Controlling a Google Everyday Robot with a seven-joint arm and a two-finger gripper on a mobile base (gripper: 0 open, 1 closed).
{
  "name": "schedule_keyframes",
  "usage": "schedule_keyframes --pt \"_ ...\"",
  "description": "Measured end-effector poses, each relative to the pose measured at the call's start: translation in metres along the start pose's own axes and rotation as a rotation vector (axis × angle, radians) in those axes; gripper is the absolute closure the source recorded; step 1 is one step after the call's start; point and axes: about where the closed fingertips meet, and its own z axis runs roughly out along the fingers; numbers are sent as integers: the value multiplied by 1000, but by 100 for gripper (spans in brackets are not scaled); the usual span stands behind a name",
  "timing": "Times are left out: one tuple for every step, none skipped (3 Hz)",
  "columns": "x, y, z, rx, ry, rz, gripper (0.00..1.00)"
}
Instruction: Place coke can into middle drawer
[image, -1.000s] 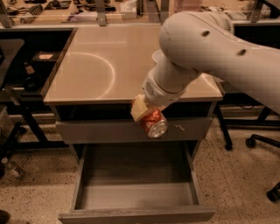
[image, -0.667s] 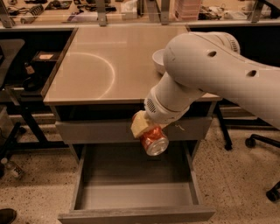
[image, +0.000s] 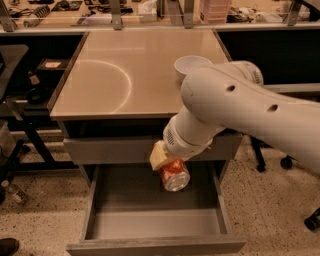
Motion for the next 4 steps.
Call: schedule_keyframes --pt "14 0 37 6 39 33 100" --pt "22 3 71 -4 75 48 100" --pt "22 3 71 -4 75 48 100" --pt "27 4 94 -43 77 82 100"
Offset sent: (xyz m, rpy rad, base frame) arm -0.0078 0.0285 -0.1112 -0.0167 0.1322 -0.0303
